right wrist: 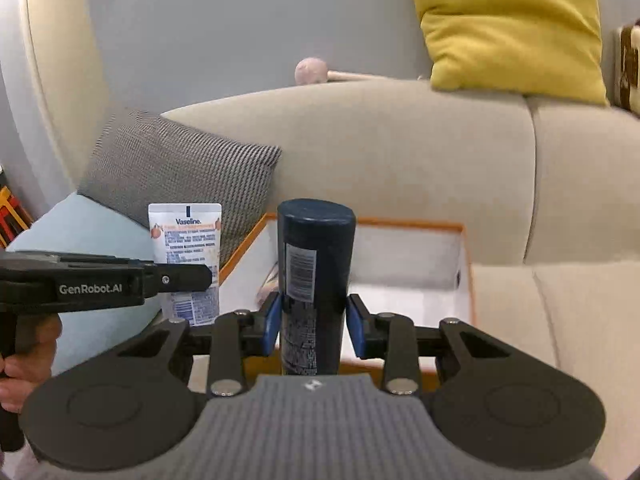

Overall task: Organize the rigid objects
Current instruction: 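Lift the lotion tube and deodorant stick with both tools over the shoebox, then lower the lotion tube and deodorant into the shoebox beside the cases with both tools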

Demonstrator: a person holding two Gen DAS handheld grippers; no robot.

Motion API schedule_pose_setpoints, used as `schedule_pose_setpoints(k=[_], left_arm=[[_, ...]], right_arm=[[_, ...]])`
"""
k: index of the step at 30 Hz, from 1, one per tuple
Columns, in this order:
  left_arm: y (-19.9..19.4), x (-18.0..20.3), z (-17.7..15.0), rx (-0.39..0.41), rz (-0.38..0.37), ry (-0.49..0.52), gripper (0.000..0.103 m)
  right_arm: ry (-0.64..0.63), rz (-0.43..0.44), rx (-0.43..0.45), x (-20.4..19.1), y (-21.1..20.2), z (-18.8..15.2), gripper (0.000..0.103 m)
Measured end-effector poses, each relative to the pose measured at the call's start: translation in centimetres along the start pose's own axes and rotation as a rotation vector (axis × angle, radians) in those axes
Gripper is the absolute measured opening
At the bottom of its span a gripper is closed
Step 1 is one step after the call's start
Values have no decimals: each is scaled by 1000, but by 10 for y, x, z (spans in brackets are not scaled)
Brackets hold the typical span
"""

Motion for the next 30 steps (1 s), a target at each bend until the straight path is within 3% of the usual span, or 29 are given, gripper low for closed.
schedule_pose_setpoints(k=[6,15,23,30], left_arm=[[55,-11,4,-113,-53,-55,20],[124,-27,-14,-293,-91,-129,20],[161,-36,-13,-384,-92,-160,20],[204,-53,-16,-462,-81,-232,20]], right_arm=[[-60,-32,-80,21,40,9,36],[-96,-28,-271,40,100,-13,35],[-37,-12,-433,57,140,-23,35],[-14,12,-469,61,176,-17,35]])
Point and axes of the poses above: each gripper's, at about its wrist camera, not at the fingertips, and y roughly the way its jaws point, x to its right, z to its top, the point moved 6 cm from there along y, roughly the way its jaws point, and after that the axes turned 3 degrees about -z, right-handed, at the moved point
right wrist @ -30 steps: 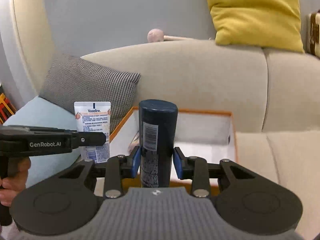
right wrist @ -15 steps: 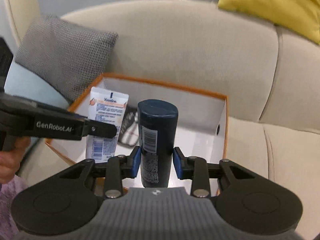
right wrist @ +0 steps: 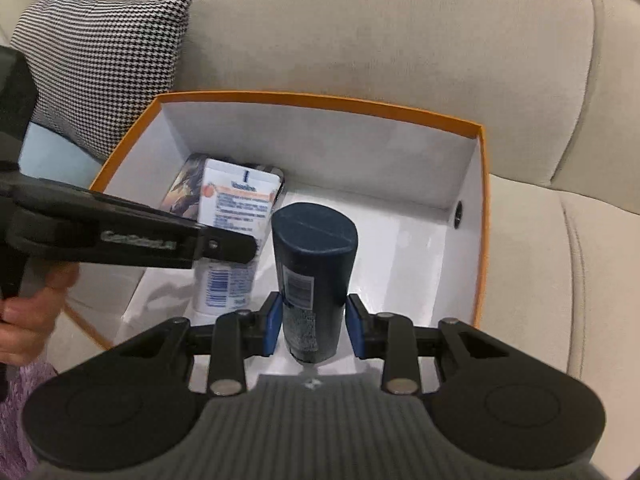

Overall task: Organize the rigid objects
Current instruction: 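Lower the lotion tube and deodorant into the shoebox beside the cases with both tools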

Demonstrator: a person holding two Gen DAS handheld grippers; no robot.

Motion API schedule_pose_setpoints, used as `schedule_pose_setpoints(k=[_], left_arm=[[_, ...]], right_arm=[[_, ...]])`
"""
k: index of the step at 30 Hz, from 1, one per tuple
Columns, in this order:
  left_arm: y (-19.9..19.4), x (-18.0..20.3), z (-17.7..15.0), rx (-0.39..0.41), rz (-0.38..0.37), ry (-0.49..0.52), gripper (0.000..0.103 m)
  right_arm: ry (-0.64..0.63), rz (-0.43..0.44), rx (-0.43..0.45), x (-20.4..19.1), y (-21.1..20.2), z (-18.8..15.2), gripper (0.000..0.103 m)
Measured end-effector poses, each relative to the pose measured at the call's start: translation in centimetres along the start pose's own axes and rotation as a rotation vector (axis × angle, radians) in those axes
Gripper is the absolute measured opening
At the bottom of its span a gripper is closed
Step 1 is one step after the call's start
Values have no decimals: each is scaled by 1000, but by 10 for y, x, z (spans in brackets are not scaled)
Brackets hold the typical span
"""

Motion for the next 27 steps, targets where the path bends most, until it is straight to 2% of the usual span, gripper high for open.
schedule_pose_setpoints(k=[7,11,14,17,22,25,27], left_arm=[[23,-12,19,-31,24,-29,20],[34,-23,27,-42,-5,-78,20],[40,-30,31,-53,-57,-122,20],[46,-34,34,-70,-54,-120,22],[45,-36,34,-51,-3,-110,26],[34,-27,33,-17,16,-50,32],[25,-20,32,-2,40,2,32]], right_arm=[[103,37,-38,11,34,27,34],[155,30,-70,14,48,34,33],[182,37,-81,20,54,35,31],[211,60,-93,23,63,37,10],[191,37,-87,24,64,38,14],[150,23,-77,24,59,38,15],[120,14,-86,24,57,35,17]])
Point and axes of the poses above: each gripper's, at about its wrist camera, not at the fingertips, and y roughly the way its jaws point, x to its right, z to its top, the point moved 6 cm from there along y, roughly the way its jaws point, and after that the axes turned 3 degrees about -z, right-handed, at the moved point
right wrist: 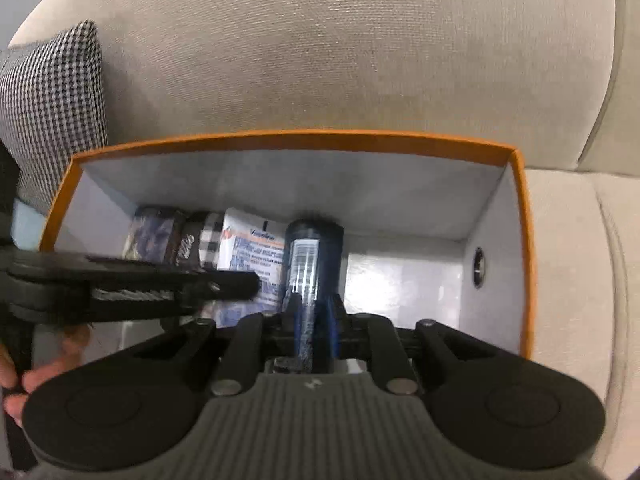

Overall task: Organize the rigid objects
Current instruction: 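Lower the lotion tube and deodorant into the shoebox beside the cases with both tools, then open both tools to release the items and raise them back toward the pile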

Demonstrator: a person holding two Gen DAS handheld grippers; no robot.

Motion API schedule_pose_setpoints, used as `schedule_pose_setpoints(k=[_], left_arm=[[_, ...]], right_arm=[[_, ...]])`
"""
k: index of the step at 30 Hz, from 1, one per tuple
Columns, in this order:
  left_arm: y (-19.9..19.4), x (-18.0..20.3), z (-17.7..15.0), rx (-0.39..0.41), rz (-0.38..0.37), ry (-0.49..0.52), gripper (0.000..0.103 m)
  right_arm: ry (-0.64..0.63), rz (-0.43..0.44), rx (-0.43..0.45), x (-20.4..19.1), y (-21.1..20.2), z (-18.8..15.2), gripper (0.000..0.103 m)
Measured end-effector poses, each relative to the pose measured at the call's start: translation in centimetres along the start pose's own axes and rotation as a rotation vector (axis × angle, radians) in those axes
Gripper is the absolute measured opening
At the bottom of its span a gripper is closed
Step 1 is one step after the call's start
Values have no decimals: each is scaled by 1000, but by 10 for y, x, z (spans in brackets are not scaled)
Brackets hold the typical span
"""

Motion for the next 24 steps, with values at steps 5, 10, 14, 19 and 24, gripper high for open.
schedule_pose_setpoints(k=[5,10,14,19,24], left_arm=[[-8,15,-15,-53,50,91,31],[2,15,-33,-89,80,106,25],[12,11,-35,-96,67,63,20],[17,6,-29,-80,43,15,18],[3,-4,-29,-74,1,-30,18]], right_arm=[[-70,8,-39,-5,-2,-14,24],[-145,-2,-67,-14,2,-26,34],[-152,-15,-79,-21,14,-29,36],[-113,-21,-81,-18,21,-23,35],[-101,-15,-76,-19,26,-15,34]])
Point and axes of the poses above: each gripper's, at about its wrist camera, not at the fingertips, and y roughly the way its jaws point, x to its right, z to its top, the point moved 6 cm from there along y, roughly the way its jaws point, and after that the axes turned 3 degrees about -z, right-handed, at the moved point
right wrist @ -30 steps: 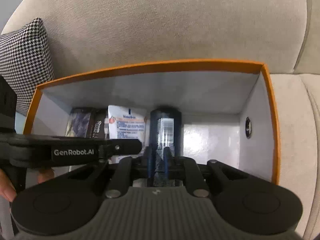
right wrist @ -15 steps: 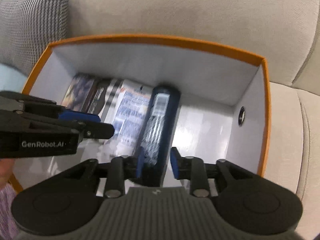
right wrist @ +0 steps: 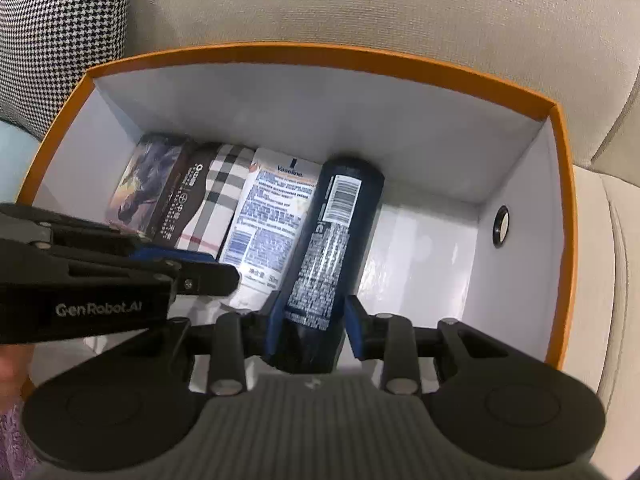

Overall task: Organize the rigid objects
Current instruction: 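Open both tools to release the items and raise them back toward the pile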

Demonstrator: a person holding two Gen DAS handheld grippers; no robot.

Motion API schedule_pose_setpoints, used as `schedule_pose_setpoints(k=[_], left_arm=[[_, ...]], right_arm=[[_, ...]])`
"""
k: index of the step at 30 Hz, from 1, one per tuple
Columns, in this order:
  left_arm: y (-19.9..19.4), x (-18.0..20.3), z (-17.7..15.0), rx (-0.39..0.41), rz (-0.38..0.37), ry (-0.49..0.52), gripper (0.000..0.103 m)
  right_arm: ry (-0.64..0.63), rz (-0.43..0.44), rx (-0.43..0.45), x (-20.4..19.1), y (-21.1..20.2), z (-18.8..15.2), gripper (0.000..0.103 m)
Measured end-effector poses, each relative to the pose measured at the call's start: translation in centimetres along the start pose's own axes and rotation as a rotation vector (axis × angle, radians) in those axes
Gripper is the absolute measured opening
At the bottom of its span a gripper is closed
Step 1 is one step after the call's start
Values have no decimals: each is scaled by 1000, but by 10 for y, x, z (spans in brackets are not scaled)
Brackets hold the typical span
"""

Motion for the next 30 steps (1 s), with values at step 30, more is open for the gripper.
schedule_pose_setpoints(k=[30], left_arm=[[-171,67,-153,392,-4,152,18]], right_arm=[[94,59,446,-19,-163,-130,38]])
Point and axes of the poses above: each gripper's, at about its wrist camera, not at the fingertips, and y roughly the way its jaws point, x to its right, z to its top, the point moved 6 cm from there along y, roughly the way its jaws point, and after that the axes turned 3 degrees about -z, right-handed, at the moved point
